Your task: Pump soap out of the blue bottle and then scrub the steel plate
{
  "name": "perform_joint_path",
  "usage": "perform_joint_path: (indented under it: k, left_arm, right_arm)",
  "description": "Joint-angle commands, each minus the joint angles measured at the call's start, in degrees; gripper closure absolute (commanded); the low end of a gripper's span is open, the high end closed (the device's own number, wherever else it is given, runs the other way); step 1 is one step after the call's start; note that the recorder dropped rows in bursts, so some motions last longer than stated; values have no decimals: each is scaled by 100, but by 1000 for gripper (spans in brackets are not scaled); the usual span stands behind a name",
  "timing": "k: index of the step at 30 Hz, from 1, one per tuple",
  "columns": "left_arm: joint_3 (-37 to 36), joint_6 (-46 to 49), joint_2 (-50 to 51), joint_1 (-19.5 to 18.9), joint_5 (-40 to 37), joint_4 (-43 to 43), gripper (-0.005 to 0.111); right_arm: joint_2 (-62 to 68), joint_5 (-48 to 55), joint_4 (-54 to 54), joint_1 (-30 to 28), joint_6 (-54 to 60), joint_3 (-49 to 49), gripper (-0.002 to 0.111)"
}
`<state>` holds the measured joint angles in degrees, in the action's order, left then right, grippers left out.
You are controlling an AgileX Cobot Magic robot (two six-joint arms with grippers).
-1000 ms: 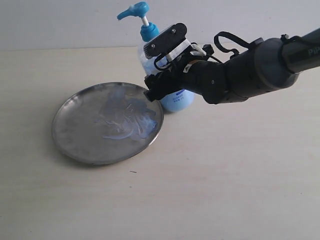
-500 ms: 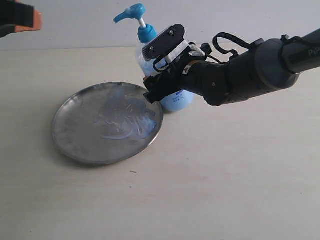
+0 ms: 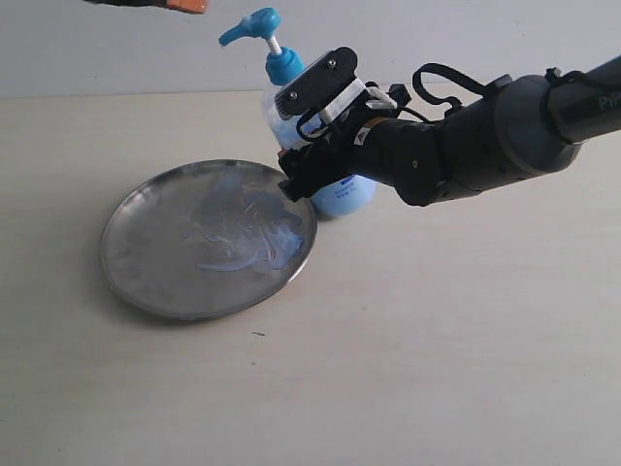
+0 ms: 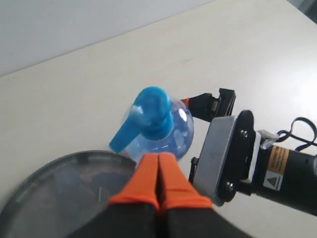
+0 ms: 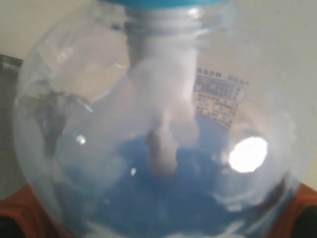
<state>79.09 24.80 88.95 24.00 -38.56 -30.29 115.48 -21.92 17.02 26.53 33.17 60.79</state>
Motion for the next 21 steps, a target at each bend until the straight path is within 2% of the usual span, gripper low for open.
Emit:
perform_joint_path:
  k: [1,5,10,21]
  left_arm:
    - [569,401,472,-225,-423,-575,107]
    - [932,671,763,-403,-761,-911,107]
    - [1144,1076,979,-403,-812,-1109,107]
    - [1173,1231,1122,-403,-858,-1253,107]
  right_arm:
    - [-22,77,-74,-2,-35,-37,108]
    - [-22,77,-74,-2,-35,-37,108]
    - [-22,77,-74,-2,-35,-37,108]
    - [-22,115,-127,-2,-35,-37,108]
